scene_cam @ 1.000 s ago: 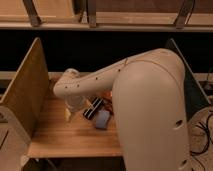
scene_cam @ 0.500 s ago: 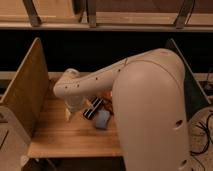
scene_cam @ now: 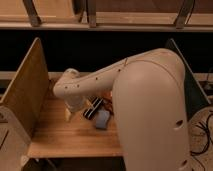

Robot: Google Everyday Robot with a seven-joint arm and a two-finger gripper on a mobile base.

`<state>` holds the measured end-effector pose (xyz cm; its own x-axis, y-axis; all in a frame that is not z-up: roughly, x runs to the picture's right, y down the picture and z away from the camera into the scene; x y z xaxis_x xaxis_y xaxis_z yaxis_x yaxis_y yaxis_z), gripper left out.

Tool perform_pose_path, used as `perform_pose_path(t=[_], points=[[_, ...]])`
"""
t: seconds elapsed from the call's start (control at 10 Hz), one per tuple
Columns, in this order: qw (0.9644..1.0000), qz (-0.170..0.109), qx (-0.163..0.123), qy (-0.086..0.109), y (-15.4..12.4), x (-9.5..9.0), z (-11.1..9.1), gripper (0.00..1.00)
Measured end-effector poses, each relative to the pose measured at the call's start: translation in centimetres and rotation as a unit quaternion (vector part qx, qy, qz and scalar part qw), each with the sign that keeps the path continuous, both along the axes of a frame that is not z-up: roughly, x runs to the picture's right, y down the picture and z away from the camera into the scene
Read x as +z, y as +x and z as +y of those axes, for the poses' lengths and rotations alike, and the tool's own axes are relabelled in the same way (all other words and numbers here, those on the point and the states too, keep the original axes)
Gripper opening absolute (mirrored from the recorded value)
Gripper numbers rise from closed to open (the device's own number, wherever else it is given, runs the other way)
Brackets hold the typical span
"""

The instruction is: Place the white sponge in the ceramic cup

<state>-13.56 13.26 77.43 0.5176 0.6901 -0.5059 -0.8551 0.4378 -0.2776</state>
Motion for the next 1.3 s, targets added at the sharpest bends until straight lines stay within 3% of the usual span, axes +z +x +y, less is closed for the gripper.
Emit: perform_pose_path(t=[0.3, 0.5, 0.6, 0.8, 1.0, 1.1, 1.2, 1.3], points=[[0.9969, 0.021, 0.063, 0.042, 1.1, 0.2, -1.3, 0.8], [0.9858, 0.055, 0.137, 0.08, 3.3, 0.2, -2.2, 0.8], [0.9781, 0.069, 0.171, 0.095, 4.5, 0.1, -2.6, 0.8], [0.9685, 0.085, 0.207, 0.11, 5.7, 0.1, -2.8, 0.8], [0.9664, 0.087, 0.214, 0.113, 5.9, 0.0, -2.8, 0.8], [0.9684, 0.091, 0.209, 0.1, 6.0, 0.6, -1.7, 0.8], [0.9697, 0.11, 0.205, 0.075, 7.6, 1.6, 0.2, 0.8], [0.9686, 0.132, 0.202, 0.059, 9.5, 2.3, 1.5, 0.8]])
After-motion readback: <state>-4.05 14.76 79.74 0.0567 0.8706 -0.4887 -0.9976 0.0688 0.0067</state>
